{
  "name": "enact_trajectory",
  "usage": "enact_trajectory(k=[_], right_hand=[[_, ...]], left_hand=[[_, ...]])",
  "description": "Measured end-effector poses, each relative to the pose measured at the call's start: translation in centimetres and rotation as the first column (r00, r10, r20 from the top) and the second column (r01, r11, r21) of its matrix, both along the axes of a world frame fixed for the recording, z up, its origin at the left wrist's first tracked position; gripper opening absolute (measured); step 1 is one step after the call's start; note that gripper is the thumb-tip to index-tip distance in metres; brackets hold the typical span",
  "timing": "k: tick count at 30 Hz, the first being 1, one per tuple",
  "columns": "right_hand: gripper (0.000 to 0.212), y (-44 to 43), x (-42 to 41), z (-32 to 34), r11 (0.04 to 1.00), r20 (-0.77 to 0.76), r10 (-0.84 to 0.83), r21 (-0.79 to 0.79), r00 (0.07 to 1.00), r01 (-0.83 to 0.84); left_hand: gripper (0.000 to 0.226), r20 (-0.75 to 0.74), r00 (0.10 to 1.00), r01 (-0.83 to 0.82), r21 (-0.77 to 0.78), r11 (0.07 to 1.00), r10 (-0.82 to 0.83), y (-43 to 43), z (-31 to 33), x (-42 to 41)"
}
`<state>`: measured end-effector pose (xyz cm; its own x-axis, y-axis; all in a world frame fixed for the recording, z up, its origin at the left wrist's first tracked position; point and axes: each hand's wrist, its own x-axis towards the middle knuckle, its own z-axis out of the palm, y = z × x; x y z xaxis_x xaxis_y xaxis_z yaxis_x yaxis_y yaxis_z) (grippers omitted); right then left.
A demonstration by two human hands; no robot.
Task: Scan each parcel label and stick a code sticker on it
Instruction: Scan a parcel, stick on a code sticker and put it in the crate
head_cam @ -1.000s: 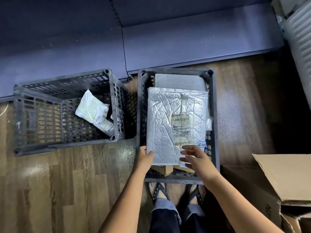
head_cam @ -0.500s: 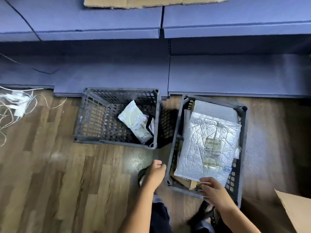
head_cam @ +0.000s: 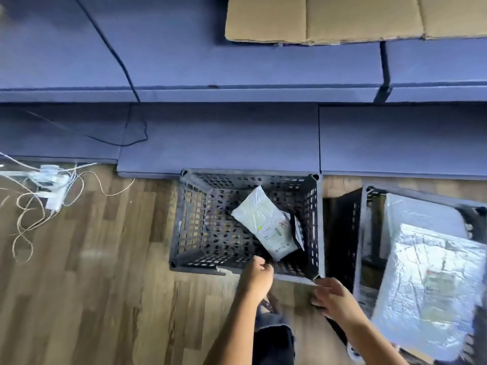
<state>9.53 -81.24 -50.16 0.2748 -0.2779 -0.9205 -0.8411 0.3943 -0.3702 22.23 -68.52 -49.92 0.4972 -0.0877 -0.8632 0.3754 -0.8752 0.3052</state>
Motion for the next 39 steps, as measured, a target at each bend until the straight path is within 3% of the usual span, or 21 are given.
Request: enact_trajectory(k=[4,8,13,19,25,28,33,36,39], right_hand=[[0.024,2.0,5.5,-0.2,0.998,0.064,0.055,-0.038,0.996,-0.053],[0.027,1.6,9.0,-2.6,0.983,0.069,0.157,-0.107,0.985,-0.149],[0.022,0.1,10.4,-6.8,0.977,0.007,0.183,-0.113,0.983,-0.181],[0.009,-0.7,13.5,-14.3,0.965,-0.009,0.258,-0.051,0.966,-0.258],[0.013,-1.5,16.3,-23.1,0.946,-0.021,0.319,-0.061,0.948,-0.319],[0.032,-1.8,17.6,-26.0,0.900,0.003,0.419,-0.130,0.908,-0.415],[0.017,-1.7,19.5,-30.7,0.805,-0.044,0.562,-0.202,0.826,-0.558],[0.031,-1.3,19.5,-32.7,0.644,-0.170,0.708,-0.243,0.686,-0.725],[0.028,-1.1,19.4,-31.1,0.607,-0.202,0.700,-0.337,0.685,-0.720]], left_hand=[[0.029,0.072,0.997,0.006,0.047,0.999,-0.009,2.0,-0.9,5.0],[0.012,0.062,0.998,0.030,-0.043,0.999,-0.027,1.7,-3.0,6.2],[0.027,0.012,0.998,0.055,-0.072,0.996,-0.055,2.0,-5.9,5.5],[0.026,-0.026,0.998,-0.055,-0.110,0.992,0.052,2.2,-11.1,6.4],[0.015,-0.013,0.995,-0.098,-0.157,0.983,0.097,1.8,-17.4,6.0],[0.028,-0.030,0.993,-0.115,-0.193,0.974,0.112,1.5,-20.0,5.8],[0.032,-0.041,0.992,-0.124,-0.212,0.969,0.118,1.5,-23.0,6.0],[0.030,-0.071,0.987,-0.158,-0.196,0.968,0.147,2.0,-23.7,6.3],[0.029,-0.066,0.985,-0.170,-0.173,0.970,0.160,2.7,-23.6,6.4]])
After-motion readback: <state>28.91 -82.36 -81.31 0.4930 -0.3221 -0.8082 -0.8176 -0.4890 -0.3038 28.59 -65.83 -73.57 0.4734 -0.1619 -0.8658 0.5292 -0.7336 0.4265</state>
